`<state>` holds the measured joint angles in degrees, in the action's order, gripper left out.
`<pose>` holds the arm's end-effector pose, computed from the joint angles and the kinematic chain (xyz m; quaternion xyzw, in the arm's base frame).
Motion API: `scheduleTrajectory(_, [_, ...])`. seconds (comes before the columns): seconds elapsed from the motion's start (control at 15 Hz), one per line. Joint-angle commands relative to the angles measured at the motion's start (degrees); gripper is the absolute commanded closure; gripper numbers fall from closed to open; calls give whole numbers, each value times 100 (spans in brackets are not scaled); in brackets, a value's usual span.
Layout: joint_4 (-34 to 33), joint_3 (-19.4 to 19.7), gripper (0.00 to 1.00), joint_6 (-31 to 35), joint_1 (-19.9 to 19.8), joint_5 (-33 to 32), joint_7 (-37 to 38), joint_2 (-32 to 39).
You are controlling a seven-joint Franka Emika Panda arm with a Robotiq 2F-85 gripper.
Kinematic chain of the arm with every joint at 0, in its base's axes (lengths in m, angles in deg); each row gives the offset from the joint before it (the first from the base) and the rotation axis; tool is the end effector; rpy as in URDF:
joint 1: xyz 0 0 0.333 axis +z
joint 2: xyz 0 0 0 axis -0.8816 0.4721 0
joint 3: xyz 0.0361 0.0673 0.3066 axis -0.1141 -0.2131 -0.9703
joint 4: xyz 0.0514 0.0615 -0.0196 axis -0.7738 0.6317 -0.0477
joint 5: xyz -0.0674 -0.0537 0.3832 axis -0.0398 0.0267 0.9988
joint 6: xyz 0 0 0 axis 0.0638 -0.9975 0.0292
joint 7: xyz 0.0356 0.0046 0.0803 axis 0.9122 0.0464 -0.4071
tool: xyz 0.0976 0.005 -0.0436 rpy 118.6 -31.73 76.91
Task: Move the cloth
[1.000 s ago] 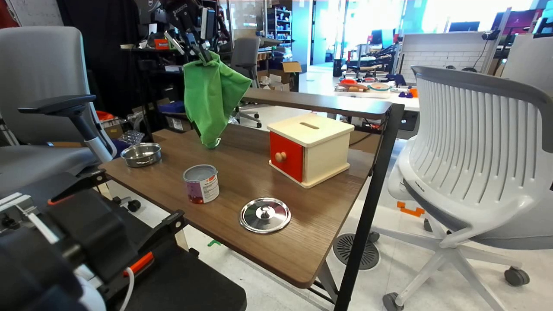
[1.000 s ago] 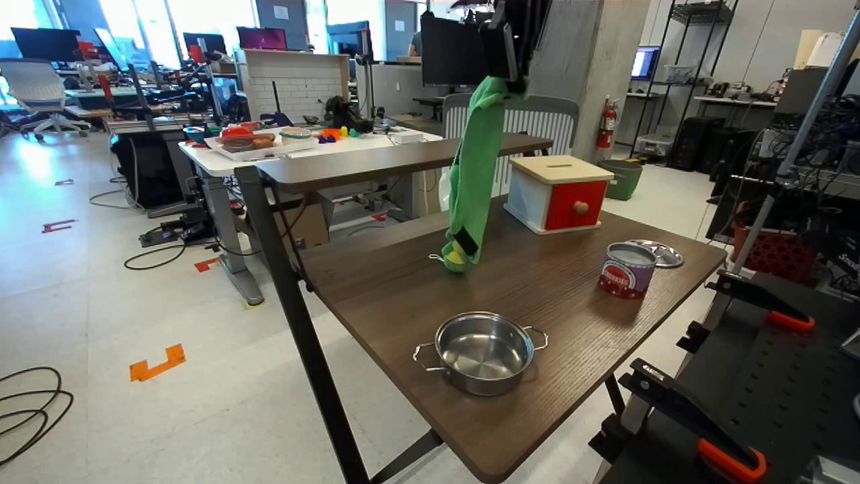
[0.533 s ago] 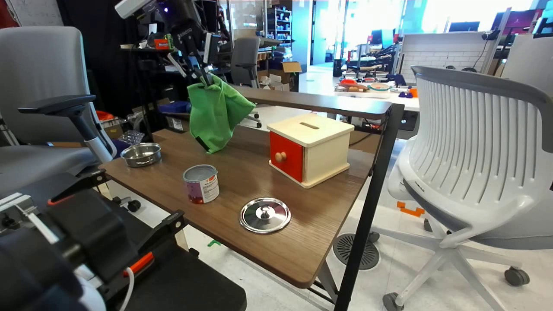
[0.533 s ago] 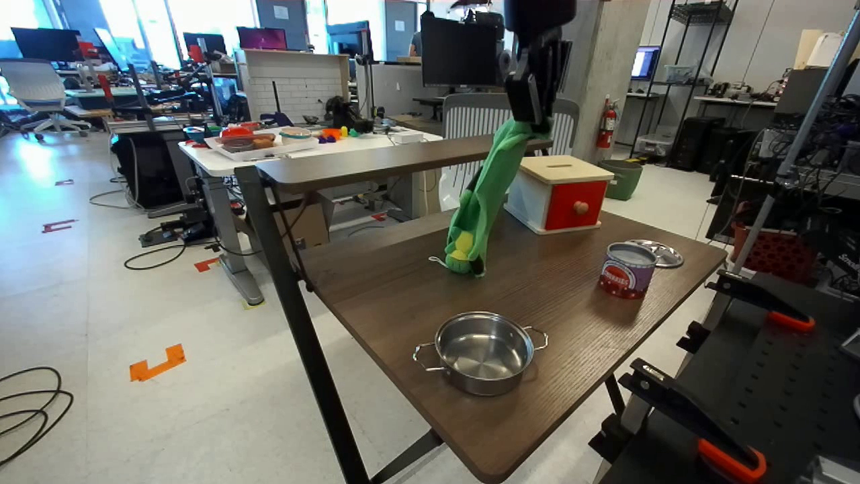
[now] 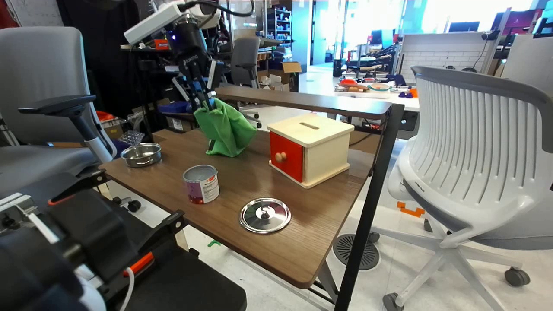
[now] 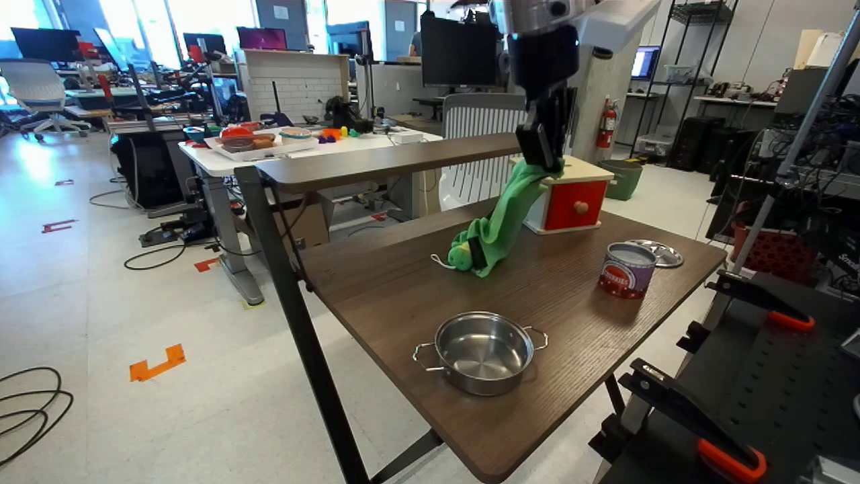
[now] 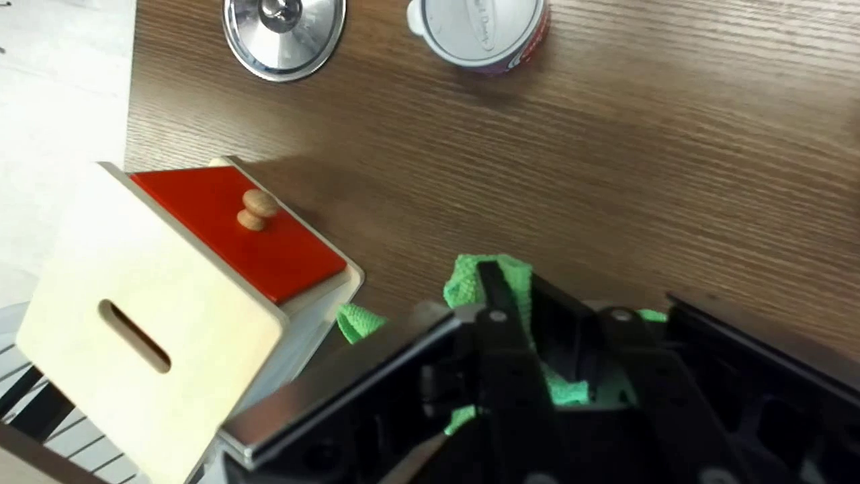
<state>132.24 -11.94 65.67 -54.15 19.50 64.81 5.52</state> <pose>0.5721 0.0702 0.2578 0.9736 0.1341 -0.0393 0.1806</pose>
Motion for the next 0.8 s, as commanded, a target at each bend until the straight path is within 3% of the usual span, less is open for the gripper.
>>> scheduleTrajectory(0.0, [-389,62,98,115,20,101,-19,776])
scheduleTrajectory(0.47, [-1001,234,98,169,191,133,108,1848])
scheduleTrajectory(0.53, [-1062,252,68,143,213,135,107,1915])
scheduleTrajectory(0.73, [-1109,321,53,146,268,126,150,1873])
